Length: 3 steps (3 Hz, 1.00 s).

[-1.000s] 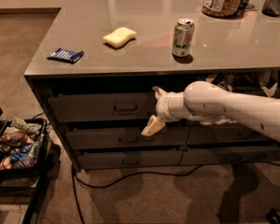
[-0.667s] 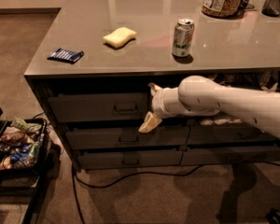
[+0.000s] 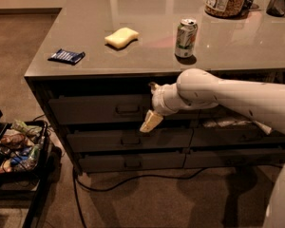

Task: Open top drawer

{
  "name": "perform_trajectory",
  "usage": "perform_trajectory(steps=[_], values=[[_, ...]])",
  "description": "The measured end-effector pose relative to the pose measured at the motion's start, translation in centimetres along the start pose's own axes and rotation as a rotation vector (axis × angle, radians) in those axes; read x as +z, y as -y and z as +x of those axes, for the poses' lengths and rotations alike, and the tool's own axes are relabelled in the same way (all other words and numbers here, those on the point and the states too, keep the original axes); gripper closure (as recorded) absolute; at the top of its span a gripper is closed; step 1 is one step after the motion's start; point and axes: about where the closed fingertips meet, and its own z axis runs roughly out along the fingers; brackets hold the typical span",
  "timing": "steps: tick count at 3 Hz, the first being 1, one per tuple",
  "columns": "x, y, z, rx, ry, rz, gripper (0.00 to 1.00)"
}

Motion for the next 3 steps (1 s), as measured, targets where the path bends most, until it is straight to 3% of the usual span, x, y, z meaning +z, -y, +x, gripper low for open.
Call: perform_trajectory(steps=[1, 3], values=[[0.8, 0.3, 0.8, 0.026, -0.007, 0.003, 0.0], [2.5, 0.6, 2.7, 0.07, 0.0, 0.064, 0.0]])
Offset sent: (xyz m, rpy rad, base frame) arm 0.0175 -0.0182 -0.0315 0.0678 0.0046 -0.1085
